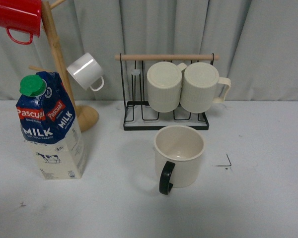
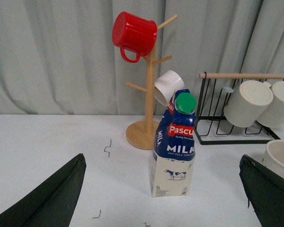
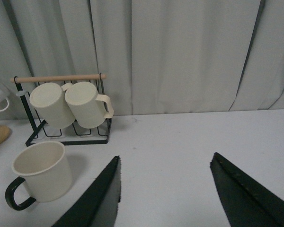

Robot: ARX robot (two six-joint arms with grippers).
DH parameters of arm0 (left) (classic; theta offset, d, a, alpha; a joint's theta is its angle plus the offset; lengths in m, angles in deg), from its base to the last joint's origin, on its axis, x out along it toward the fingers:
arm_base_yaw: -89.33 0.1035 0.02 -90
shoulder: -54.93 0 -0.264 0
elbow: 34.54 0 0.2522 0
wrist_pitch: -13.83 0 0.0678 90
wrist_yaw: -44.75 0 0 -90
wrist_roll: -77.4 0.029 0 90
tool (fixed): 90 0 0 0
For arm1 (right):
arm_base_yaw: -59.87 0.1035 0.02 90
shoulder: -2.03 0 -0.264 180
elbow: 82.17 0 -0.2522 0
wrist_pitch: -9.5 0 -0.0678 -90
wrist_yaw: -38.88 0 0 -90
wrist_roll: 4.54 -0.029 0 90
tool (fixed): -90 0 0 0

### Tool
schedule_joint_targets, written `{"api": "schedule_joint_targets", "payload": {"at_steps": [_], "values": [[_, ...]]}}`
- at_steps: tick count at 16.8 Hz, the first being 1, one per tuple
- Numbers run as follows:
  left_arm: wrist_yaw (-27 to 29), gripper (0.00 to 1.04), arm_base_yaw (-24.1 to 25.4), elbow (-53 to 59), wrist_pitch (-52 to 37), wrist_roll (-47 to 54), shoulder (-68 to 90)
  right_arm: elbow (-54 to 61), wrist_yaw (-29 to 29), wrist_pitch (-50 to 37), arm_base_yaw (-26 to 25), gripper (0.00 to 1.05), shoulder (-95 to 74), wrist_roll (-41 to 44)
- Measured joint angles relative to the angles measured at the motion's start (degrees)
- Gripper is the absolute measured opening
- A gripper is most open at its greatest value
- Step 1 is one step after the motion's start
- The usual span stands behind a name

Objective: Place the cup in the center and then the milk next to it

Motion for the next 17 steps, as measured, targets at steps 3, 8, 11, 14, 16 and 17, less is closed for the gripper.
{"api": "schedule_joint_targets", "payload": {"at_steps": [3,8,11,14,16,17], "values": [[8.72,0.98,-2.25,-8.79,10.54,-5.77,16.63,0.0,0.04,0.0,0.0,0.9,0.0,0.0],[7.23,0.98,-7.37,-28.24,-15.74,-5.51,56.15,0.0,0.0,-0.02,0.0,0.98,0.0,0.02],[6.38,0.98,-9.73,-36.2,-21.27,-3.61,72.94,0.0,0.02,0.0,0.0,0.98,0.0,0.02],[6.58,0.98,-8.11,-41.24,-23.26,-2.16,83.1,0.0,0.0,0.0,0.0,0.98,0.0,0.0],[4.22,0.98,-7.72,-42.18,-23.52,-2.47,85.88,0.0,0.0,-0.02,0.0,0.98,0.0,0.0],[4.2,0.98,-7.56,-43.45,-24.26,-2.6,87.65,0.0,0.0,0.0,0.0,0.98,0.0,0.02]]}}
